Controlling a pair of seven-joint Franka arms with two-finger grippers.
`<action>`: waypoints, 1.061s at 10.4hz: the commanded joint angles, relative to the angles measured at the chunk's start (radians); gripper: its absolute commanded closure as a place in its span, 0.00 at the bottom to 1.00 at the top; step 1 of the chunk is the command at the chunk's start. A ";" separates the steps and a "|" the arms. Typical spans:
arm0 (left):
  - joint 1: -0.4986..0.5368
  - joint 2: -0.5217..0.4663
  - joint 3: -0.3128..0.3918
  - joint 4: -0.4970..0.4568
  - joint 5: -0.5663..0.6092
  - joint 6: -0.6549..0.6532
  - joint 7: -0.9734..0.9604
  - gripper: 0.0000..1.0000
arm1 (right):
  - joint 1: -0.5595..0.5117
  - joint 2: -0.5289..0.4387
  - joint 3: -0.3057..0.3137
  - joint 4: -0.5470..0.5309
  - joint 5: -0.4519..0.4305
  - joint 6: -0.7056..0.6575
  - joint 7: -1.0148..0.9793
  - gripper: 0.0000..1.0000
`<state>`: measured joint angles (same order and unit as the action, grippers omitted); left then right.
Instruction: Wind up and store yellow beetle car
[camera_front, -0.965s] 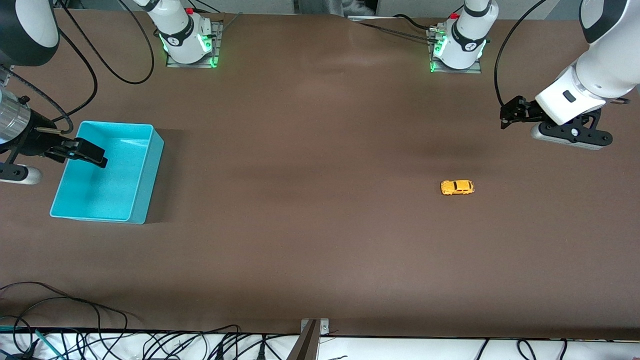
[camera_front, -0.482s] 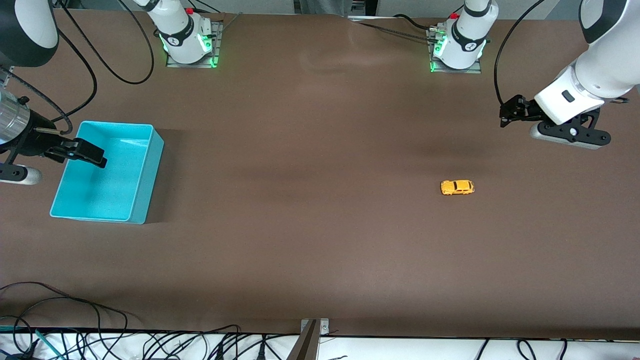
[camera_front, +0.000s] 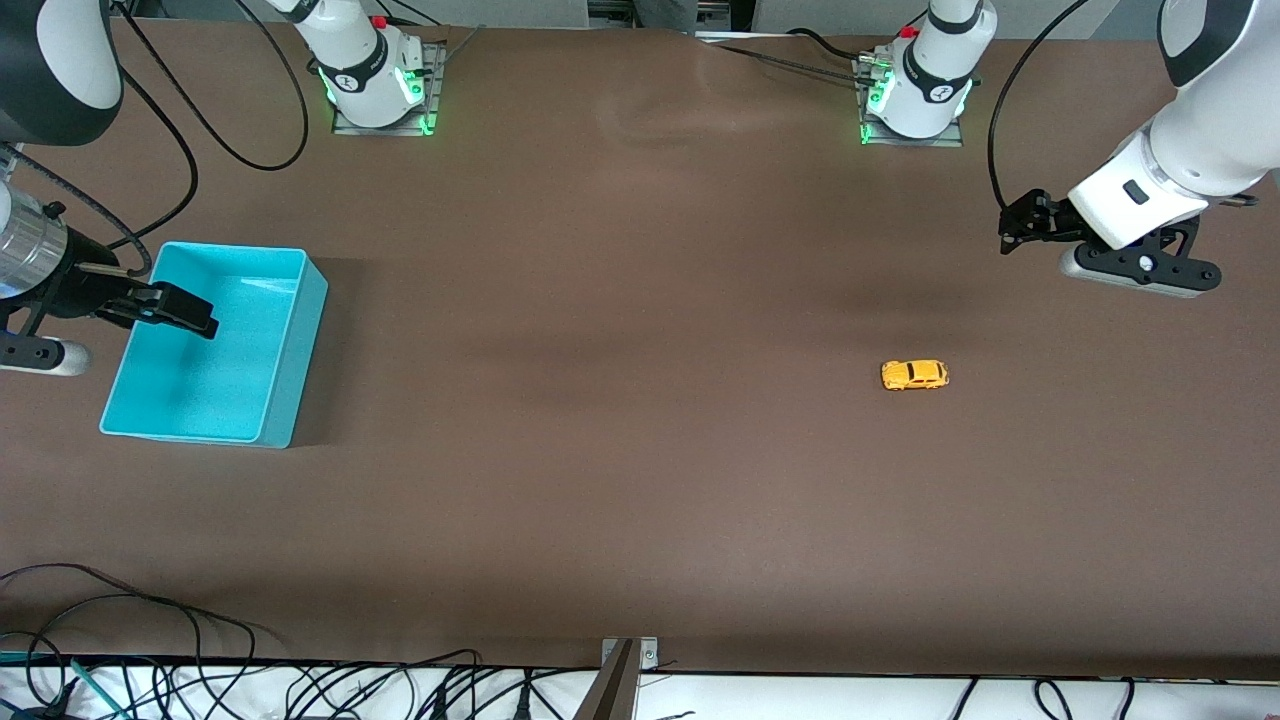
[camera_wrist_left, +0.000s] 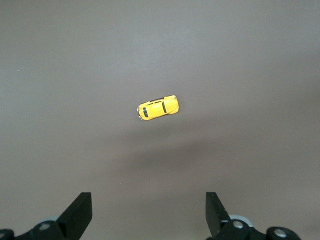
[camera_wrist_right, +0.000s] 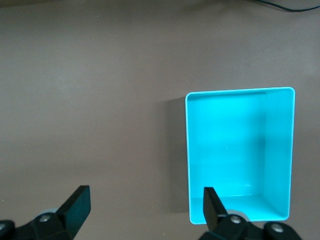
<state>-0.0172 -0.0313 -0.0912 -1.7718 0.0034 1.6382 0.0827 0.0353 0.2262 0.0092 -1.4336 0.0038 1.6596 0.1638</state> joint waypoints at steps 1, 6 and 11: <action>0.003 -0.006 0.001 0.018 -0.025 -0.023 0.005 0.00 | -0.002 -0.004 0.002 0.004 0.012 -0.012 -0.001 0.00; 0.002 0.005 -0.001 0.041 -0.025 -0.021 0.002 0.00 | -0.003 -0.004 0.002 -0.002 0.013 -0.023 0.002 0.00; -0.003 0.001 -0.002 0.046 -0.025 -0.021 0.005 0.00 | -0.006 -0.004 -0.001 -0.002 0.015 -0.027 0.000 0.00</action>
<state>-0.0181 -0.0313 -0.0939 -1.7494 0.0034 1.6370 0.0827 0.0323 0.2265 0.0078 -1.4367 0.0038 1.6418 0.1638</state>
